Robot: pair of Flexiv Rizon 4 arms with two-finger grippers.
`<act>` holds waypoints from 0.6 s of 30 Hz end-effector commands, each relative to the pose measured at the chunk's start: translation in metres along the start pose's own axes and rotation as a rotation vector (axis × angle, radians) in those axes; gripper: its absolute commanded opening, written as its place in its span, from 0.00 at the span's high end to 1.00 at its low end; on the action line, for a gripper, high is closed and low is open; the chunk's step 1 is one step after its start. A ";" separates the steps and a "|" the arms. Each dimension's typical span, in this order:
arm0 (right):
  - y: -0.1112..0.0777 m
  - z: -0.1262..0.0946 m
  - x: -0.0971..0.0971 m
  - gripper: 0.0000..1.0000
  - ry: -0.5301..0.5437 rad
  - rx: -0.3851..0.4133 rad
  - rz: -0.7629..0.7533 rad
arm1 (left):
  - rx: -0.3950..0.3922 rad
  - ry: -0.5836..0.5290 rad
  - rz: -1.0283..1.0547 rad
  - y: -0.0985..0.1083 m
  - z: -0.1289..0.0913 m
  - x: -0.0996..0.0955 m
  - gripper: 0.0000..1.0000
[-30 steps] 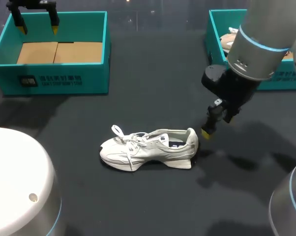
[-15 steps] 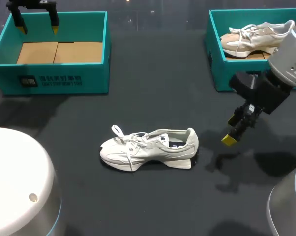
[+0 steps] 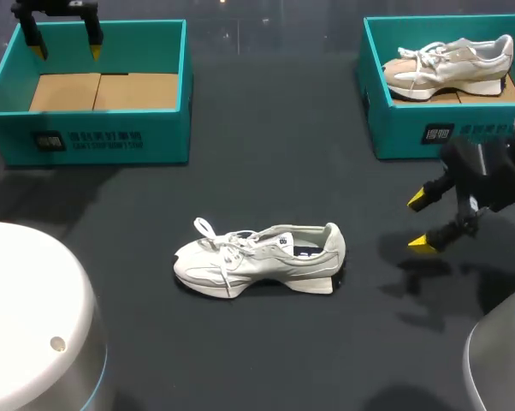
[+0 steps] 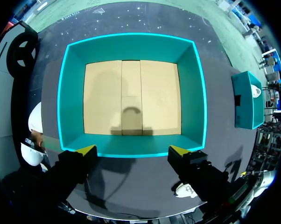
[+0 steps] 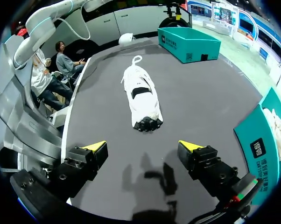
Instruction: Take the shoe out of the shoebox, open the shoe tongue, remove and reinsert the insole, then place the shoe into the shoebox
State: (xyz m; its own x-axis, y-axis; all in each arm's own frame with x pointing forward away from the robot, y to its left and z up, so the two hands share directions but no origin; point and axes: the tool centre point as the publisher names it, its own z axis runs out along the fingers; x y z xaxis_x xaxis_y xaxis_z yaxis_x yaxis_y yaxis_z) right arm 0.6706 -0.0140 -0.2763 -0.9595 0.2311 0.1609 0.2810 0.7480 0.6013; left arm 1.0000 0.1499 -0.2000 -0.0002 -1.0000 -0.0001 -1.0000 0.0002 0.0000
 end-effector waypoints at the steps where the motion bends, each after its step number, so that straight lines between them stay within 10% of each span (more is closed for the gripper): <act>1: -0.006 0.014 0.014 0.00 -0.066 -0.236 0.004 | 0.000 0.000 0.000 0.000 0.000 0.000 0.00; 12: -0.006 0.014 0.014 0.00 -0.066 -0.236 0.004 | 0.000 0.000 0.000 0.000 0.000 0.000 0.00; 18: -0.014 0.031 0.007 0.00 -0.119 -0.374 -0.015 | 0.000 0.000 0.000 0.000 0.000 0.000 0.00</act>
State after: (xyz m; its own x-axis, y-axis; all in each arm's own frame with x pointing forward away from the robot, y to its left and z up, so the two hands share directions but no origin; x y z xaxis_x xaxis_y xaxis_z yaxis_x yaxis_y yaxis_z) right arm 0.6664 -0.0078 -0.2946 -0.9514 0.2937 0.0923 0.2496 0.5601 0.7899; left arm 1.0000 0.1499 -0.2000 -0.0003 -1.0000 -0.0001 -1.0000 0.0003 0.0000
